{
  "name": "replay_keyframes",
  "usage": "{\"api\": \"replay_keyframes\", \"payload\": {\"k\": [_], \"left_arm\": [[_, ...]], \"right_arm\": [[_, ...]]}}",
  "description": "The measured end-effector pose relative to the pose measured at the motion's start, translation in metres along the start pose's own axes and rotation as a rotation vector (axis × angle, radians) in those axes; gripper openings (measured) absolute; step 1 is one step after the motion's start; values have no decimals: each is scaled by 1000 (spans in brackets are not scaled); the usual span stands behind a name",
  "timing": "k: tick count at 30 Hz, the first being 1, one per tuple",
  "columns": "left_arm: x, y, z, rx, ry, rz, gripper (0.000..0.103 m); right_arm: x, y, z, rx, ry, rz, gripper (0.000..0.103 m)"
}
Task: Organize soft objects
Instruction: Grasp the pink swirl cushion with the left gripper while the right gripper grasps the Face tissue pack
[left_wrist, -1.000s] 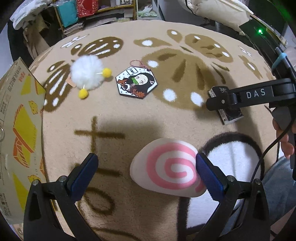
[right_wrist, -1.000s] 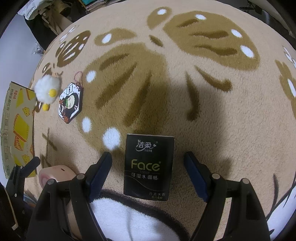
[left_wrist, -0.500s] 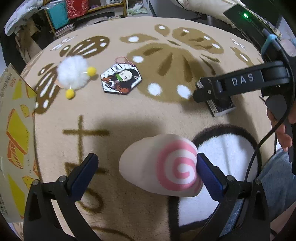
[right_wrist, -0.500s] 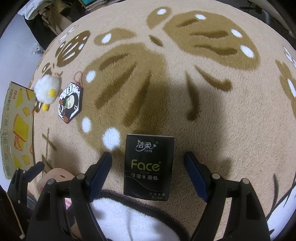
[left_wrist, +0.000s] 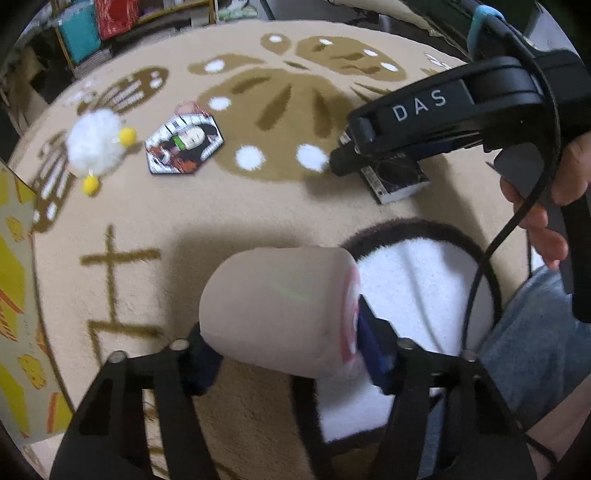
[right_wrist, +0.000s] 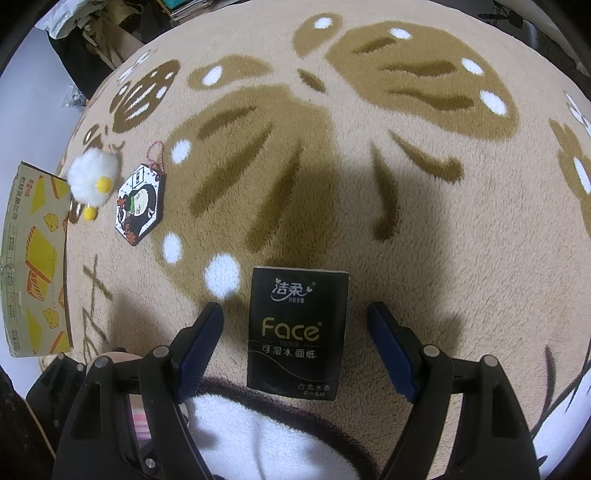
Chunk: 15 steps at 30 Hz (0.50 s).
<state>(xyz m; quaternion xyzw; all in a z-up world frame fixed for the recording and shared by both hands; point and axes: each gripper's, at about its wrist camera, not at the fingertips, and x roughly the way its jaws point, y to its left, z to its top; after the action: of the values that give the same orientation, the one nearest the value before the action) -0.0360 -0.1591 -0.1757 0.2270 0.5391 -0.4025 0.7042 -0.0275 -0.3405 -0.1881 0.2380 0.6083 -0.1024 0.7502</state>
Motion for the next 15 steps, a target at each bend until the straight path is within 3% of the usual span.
{"api": "replay_keyframes", "payload": {"k": [5,9,15], "left_arm": [[-1,3,1,-23,4,-31,42],[-4,4,0,-16,-4,-24,36],[-10,5,0,-22,-23,-8,31]], "right_arm": [[-3,-3,-1,17,-14,-36,65],[-5,-8,-2,23,-21,-46,49],[-7,-11,-1,28,-29,-40,49]]}}
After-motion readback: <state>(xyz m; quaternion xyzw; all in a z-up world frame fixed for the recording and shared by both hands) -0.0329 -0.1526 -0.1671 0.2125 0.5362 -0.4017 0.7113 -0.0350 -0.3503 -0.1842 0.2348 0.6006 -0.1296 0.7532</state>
